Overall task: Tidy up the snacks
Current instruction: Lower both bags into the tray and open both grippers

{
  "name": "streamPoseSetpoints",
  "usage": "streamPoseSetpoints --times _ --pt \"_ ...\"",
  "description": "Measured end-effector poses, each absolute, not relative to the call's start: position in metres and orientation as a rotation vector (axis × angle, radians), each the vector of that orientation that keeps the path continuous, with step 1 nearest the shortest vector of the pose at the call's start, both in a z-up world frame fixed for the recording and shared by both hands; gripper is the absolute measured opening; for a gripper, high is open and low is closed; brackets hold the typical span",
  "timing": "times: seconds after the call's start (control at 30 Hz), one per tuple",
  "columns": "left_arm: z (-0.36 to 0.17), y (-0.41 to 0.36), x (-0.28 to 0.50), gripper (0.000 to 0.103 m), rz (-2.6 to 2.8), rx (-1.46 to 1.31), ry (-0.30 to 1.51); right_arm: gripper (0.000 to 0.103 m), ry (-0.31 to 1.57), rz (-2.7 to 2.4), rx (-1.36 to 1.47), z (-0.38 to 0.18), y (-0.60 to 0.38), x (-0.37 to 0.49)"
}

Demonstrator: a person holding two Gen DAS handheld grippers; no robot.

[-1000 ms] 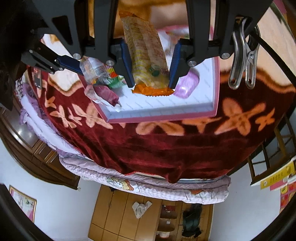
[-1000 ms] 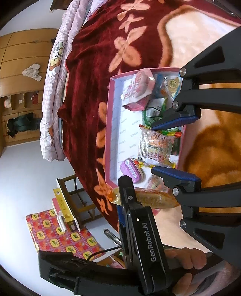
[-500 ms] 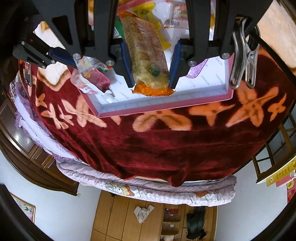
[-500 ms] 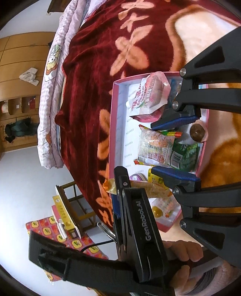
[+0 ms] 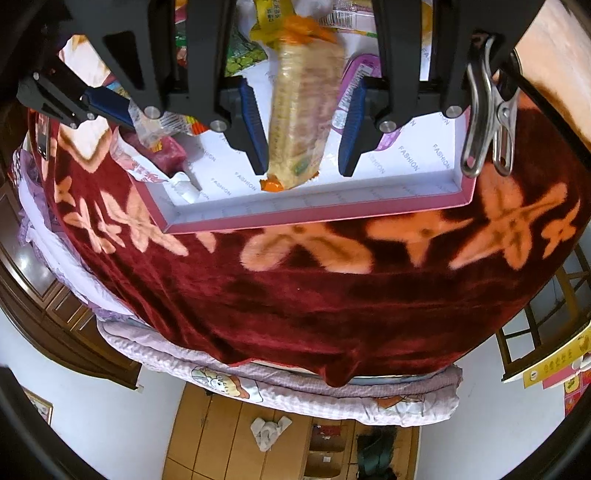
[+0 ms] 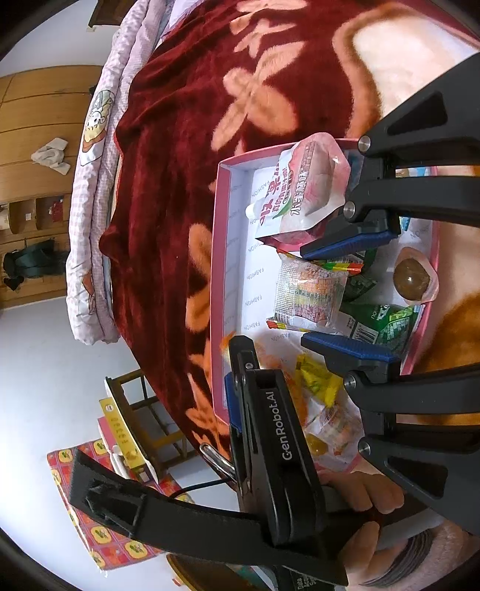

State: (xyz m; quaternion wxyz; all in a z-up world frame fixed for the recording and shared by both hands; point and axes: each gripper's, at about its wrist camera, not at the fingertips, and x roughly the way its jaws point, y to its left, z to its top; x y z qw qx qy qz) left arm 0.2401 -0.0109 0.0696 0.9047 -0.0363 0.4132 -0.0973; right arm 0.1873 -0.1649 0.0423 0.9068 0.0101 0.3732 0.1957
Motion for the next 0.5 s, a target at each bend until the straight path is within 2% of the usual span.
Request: streamPoseSetpoints --times 0.37,0.5 --pt "0.07 -0.007 0.236 0.041 -0.163 -0.053 0.855 0.042 0.773 0.382 0.034 0.038 -0.162 0.199" --pt "0.07 -0.004 0.232 0.041 -0.153 -0.062 0.858 0.047 0.773 0.39 0.04 0.038 -0.16 0.198"
